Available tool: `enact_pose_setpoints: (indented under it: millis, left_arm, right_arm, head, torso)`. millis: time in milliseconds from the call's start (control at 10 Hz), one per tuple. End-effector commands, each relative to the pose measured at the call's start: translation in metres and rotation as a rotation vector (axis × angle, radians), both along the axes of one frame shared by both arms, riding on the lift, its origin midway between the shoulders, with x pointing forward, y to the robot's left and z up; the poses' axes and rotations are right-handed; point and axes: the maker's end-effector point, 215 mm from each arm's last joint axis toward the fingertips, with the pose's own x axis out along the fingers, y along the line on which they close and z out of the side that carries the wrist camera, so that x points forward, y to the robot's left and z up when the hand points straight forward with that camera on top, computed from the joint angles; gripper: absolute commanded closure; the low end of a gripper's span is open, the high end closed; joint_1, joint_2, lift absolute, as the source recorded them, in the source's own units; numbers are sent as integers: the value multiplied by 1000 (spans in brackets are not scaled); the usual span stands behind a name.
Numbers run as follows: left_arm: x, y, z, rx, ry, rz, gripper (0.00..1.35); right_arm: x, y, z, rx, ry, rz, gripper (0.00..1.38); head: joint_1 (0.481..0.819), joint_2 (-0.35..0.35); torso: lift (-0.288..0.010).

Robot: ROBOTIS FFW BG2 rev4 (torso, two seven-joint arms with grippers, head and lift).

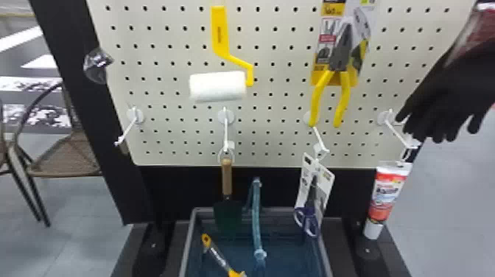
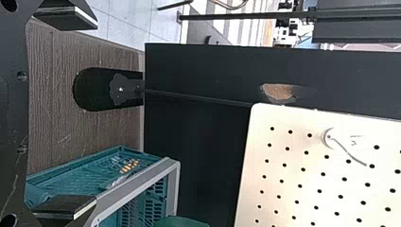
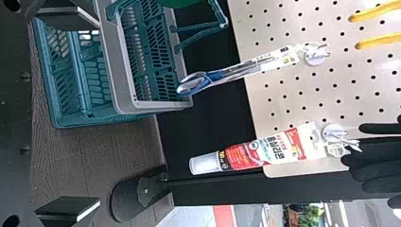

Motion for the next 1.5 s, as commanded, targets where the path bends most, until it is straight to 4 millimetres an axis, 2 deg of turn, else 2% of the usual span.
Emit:
enact_pose_setpoints:
  millis: [0,1400]
  left_arm:
    - [0,0,0,0,0,0,-1]
    - [0,0,0,0,0,0,-1]
  right_arm:
    - [0,0,0,0,0,0,-1]
    - [0,0,0,0,0,0,-1]
  head:
    - [549,0]
    - [549,0]
  torso:
    - [-100]
    - [-100]
